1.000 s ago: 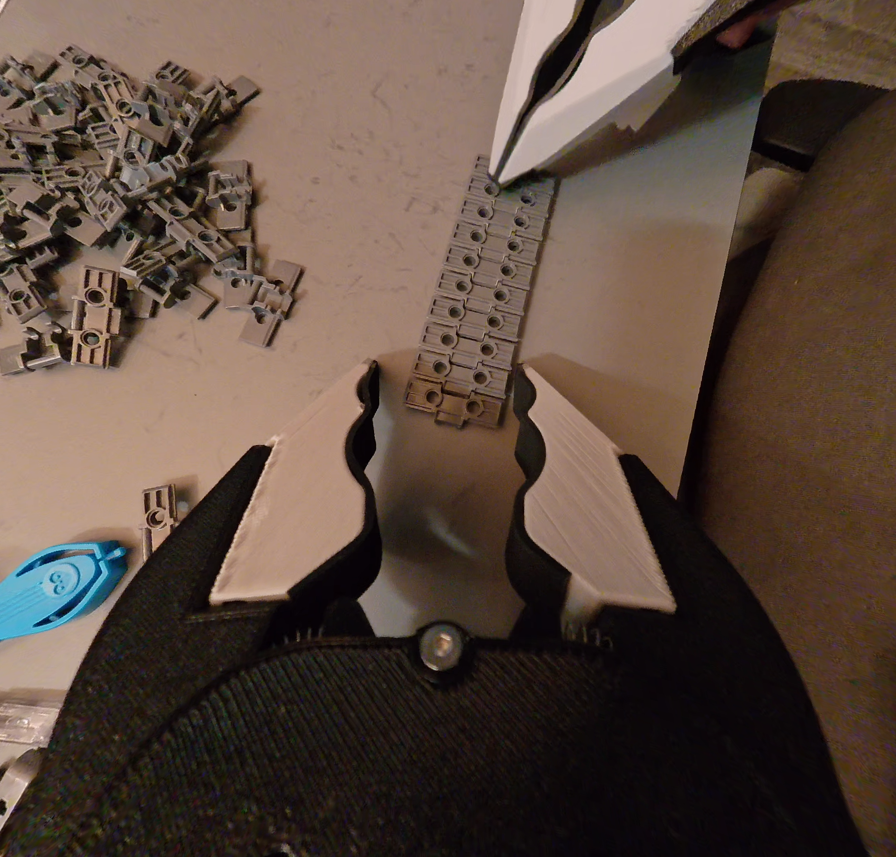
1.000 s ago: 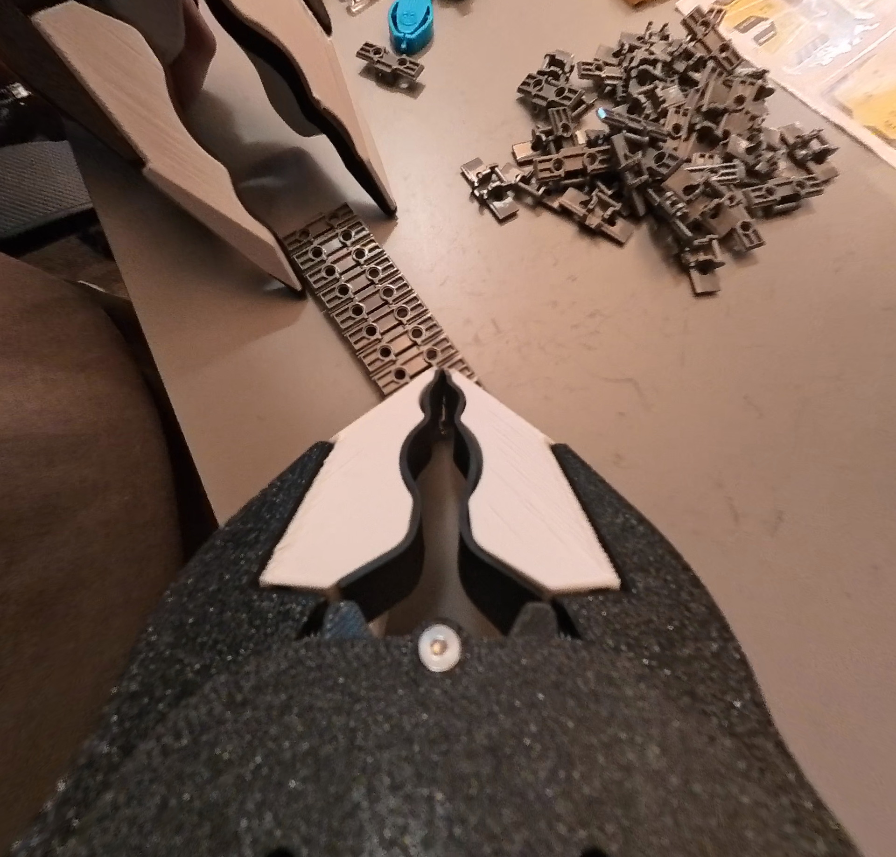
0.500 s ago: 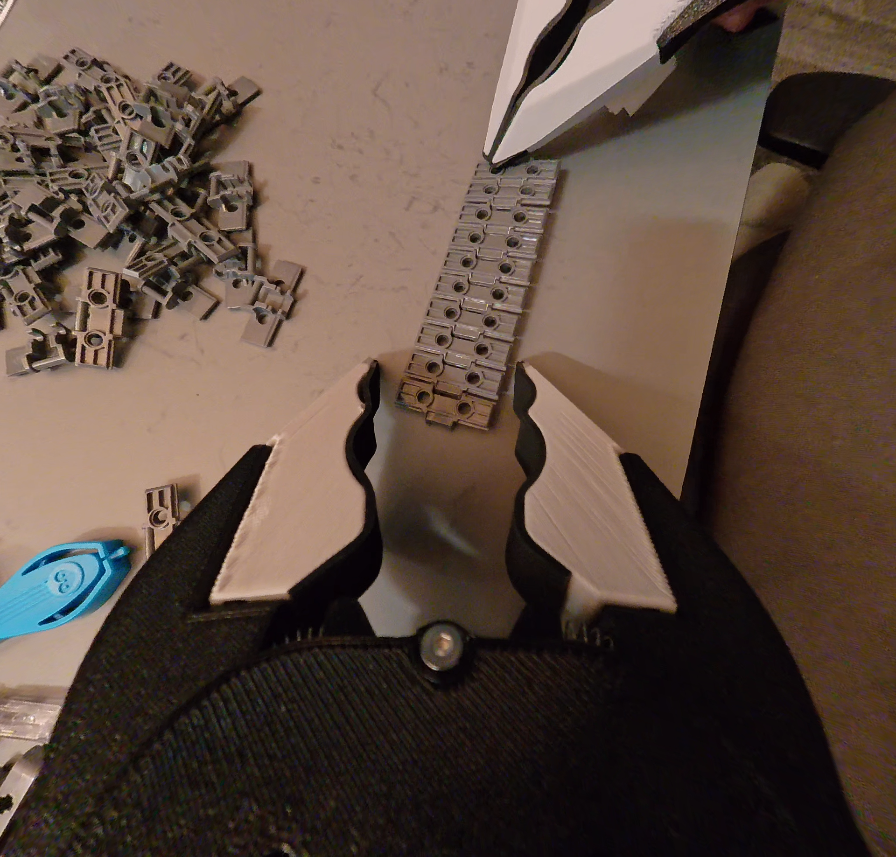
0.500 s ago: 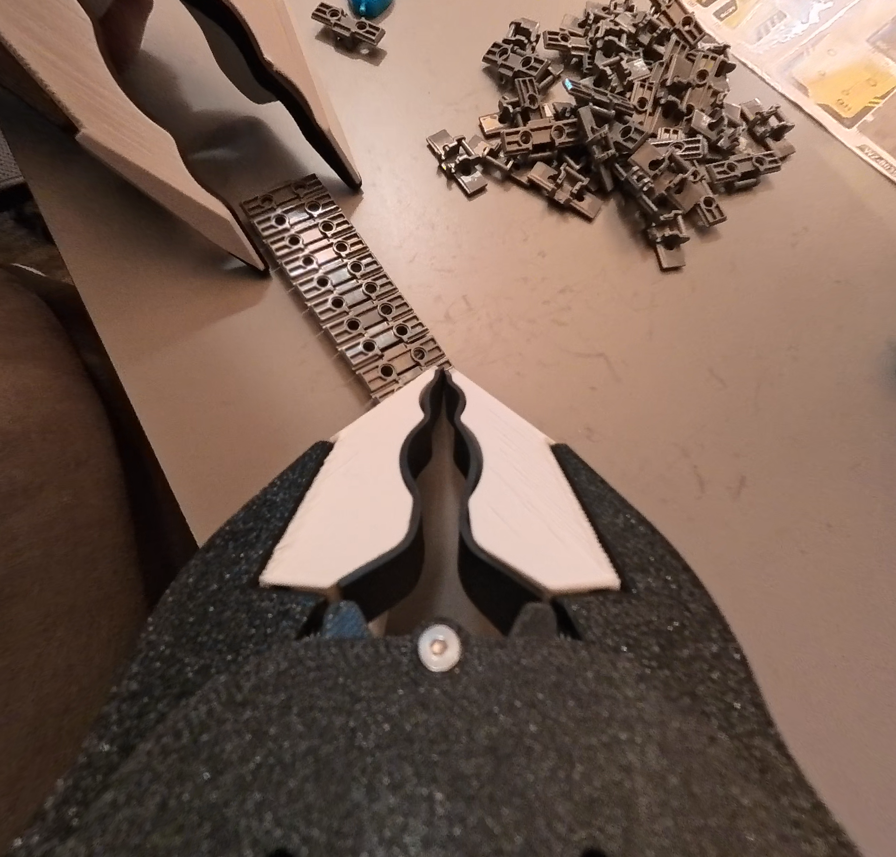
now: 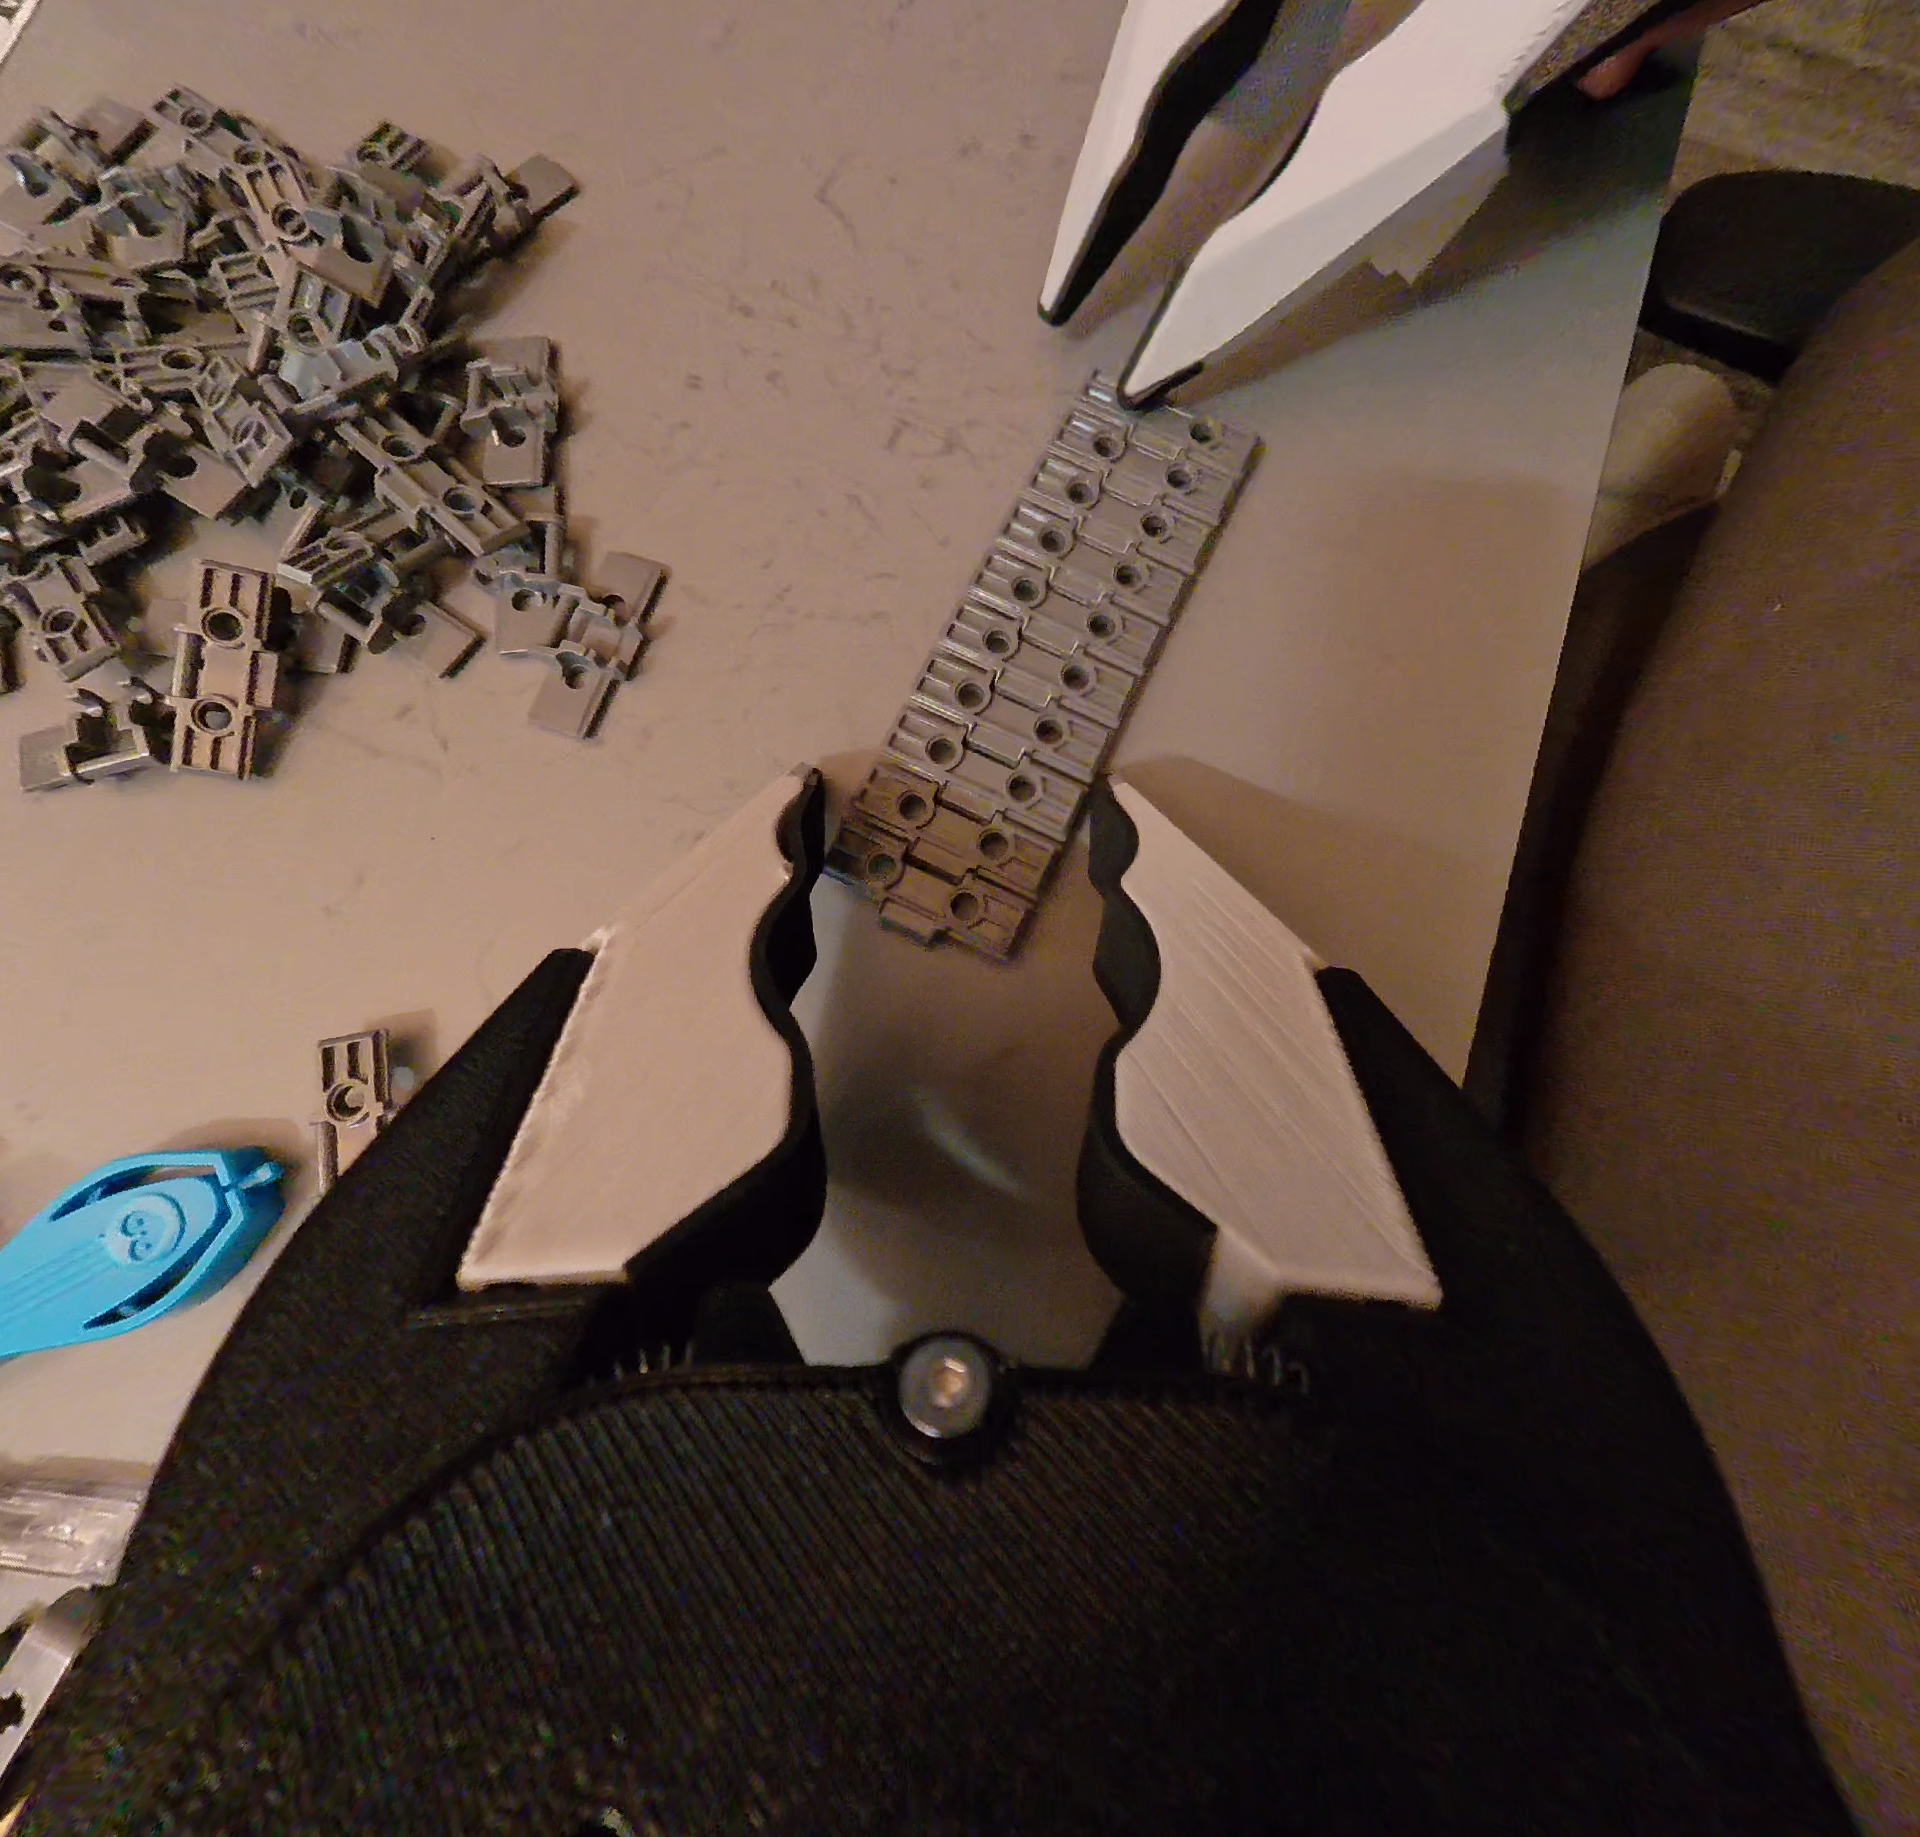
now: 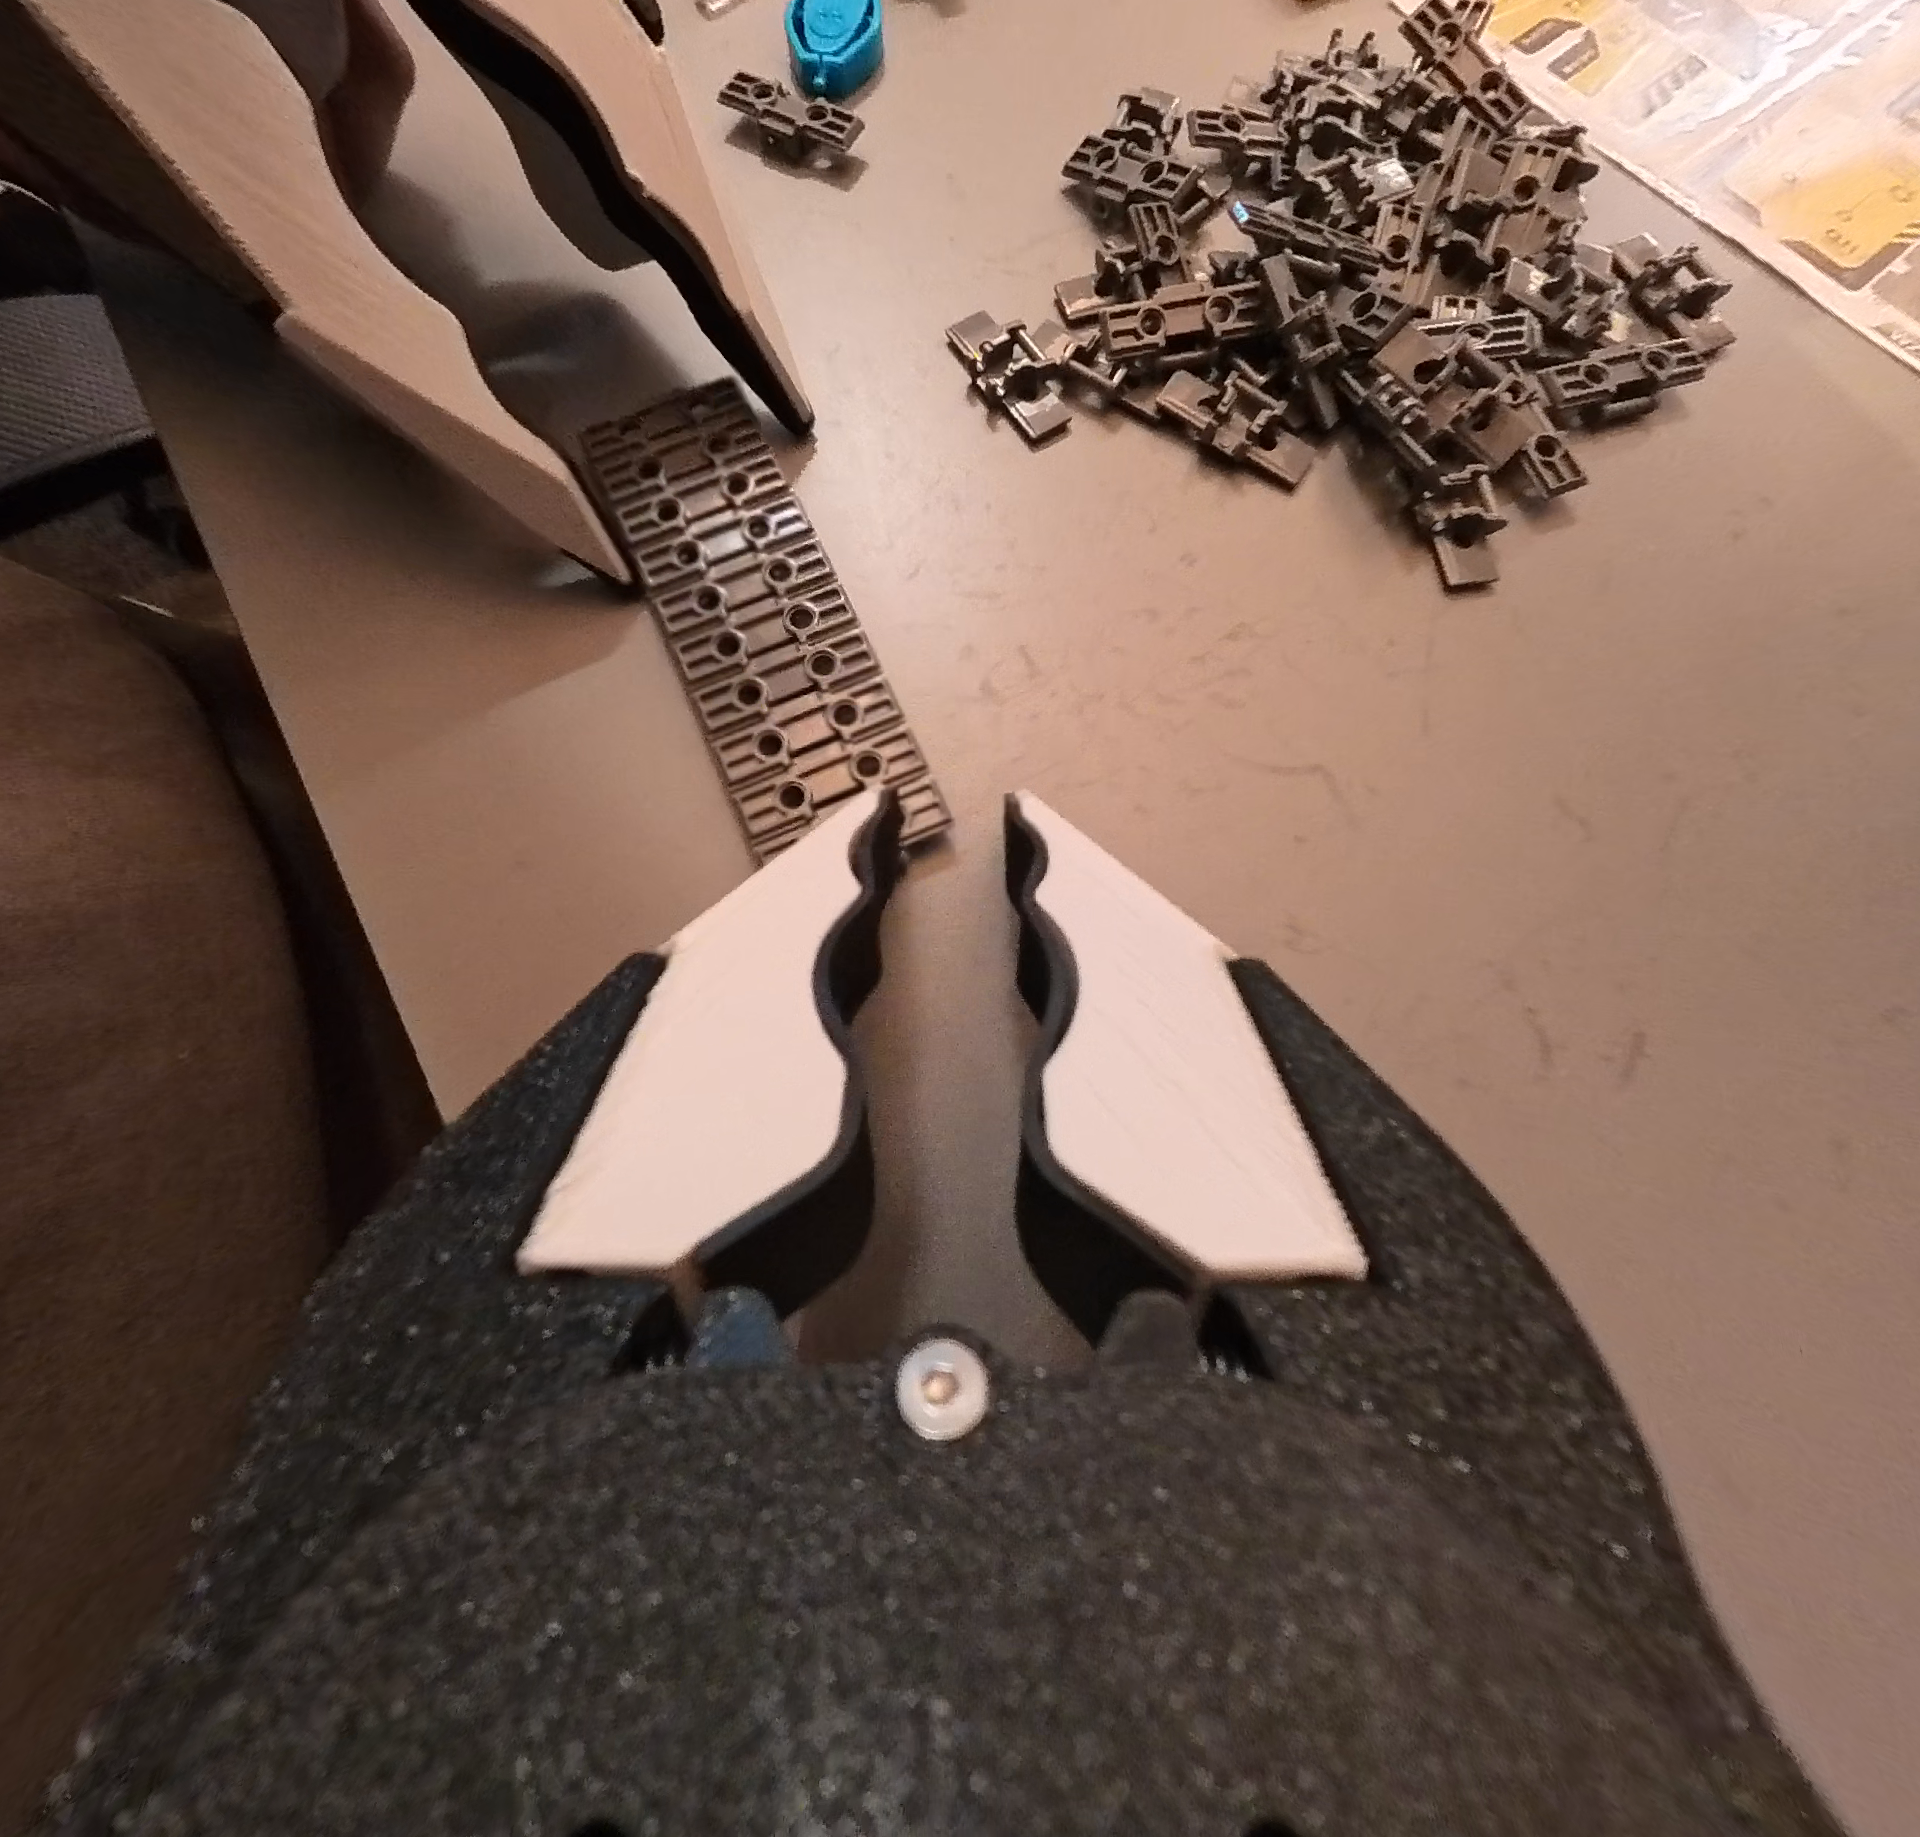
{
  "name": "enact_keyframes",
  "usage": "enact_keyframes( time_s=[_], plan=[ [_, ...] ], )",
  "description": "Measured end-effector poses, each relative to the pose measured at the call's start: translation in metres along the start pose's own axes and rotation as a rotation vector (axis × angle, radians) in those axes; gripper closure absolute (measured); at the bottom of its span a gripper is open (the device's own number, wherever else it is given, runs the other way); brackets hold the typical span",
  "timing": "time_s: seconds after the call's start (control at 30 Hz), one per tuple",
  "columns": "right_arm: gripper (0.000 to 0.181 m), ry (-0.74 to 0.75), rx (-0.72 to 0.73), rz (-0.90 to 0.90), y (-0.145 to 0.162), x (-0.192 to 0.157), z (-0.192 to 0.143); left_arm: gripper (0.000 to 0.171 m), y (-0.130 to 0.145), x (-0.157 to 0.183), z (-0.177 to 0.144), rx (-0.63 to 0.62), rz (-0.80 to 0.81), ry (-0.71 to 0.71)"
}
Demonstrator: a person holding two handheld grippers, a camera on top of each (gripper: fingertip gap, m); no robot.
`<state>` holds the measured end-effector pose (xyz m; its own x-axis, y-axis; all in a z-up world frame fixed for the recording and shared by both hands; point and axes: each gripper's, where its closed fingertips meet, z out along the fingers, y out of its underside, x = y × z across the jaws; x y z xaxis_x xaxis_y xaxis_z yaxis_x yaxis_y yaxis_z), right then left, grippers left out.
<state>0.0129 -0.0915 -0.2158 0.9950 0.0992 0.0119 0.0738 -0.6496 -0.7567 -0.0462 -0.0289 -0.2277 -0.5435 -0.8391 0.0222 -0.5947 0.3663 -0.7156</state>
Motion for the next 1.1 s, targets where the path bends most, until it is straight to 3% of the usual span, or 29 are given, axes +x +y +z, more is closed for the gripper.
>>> enact_keyframes(
  time_s=[0.23, 0.63, 0.9, 1.1],
  plan=[
    [0.149, -0.094, 0.066, 0.004, -0.008, -0.005, -0.005, 0.123, 0.000, -0.001, 0.000, 0.001, -0.005, -0.002],
    [0.150, -0.167, 0.049, -0.007, -0.009, -0.007, 0.001, 0.126, -0.002, -0.002, -0.001, 0.015, -0.067, 0.046],
    [0.156, -0.309, 0.252, 0.059, -0.037, -0.002, -0.017, 0.126, -0.001, -0.002, -0.001, 0.010, -0.042, 0.022],
    [0.157, -0.266, 0.268, -0.039, -0.037, -0.009, -0.019, 0.127, -0.002, -0.002, -0.001, 0.012, -0.042, 0.026]
  ],
)
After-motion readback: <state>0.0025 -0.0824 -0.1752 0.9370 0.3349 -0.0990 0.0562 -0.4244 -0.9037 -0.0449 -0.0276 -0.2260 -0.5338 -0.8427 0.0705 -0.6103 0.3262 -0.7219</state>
